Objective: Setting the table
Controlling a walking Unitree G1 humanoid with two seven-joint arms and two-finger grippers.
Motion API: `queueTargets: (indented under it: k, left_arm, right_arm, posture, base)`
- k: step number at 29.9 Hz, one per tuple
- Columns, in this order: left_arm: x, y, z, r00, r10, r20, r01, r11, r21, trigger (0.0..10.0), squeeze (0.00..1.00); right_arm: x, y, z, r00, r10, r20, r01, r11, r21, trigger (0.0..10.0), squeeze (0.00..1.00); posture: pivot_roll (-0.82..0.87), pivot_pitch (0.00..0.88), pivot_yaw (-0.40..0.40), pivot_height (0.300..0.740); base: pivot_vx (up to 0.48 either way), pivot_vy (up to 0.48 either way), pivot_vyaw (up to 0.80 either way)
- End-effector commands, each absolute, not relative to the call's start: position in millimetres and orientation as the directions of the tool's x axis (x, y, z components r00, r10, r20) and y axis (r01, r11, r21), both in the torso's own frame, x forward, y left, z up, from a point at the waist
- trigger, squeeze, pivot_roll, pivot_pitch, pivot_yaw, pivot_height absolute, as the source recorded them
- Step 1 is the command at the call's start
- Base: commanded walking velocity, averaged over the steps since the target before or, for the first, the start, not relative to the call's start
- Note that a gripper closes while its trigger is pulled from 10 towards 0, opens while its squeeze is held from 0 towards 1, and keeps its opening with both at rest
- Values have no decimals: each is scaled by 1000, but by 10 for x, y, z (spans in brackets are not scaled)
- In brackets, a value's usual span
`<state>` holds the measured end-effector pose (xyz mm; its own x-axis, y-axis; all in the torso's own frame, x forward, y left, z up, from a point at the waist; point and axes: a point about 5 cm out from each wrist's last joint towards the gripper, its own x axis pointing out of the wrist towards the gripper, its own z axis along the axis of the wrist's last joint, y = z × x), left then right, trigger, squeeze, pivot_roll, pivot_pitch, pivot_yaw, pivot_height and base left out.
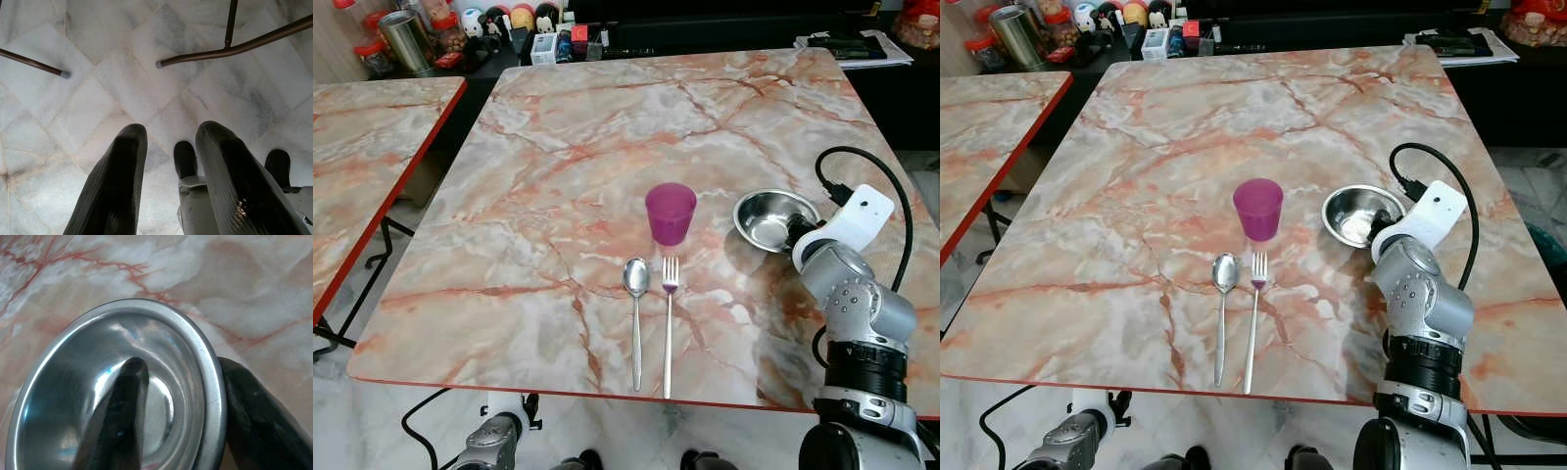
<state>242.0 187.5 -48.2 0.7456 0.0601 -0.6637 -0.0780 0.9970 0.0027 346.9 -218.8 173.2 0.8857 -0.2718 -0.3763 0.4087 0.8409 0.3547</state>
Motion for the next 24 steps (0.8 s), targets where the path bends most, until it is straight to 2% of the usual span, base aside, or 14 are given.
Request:
queueTargets:
  k: [1, 24]
  left_arm:
    - [2350, 1941, -527, 719, 77, -691, -88, 996, 19, 10000, 0]
    - [2338, 1964, -530, 720, 81, -689, -88, 996, 25, 10000, 0]
  right_arm:
    - [3461, -2160, 1675, 885, -255, -390, 404, 838, 366, 0, 0]
    - [3474, -2143, 1721, 900, -266, -345, 399, 820, 410, 0, 0]
  posture:
    - [-150, 170, 94, 740]
    - [-149, 167, 95, 740]
  base:
    - [0, 0, 0]
    - [0, 0, 0]
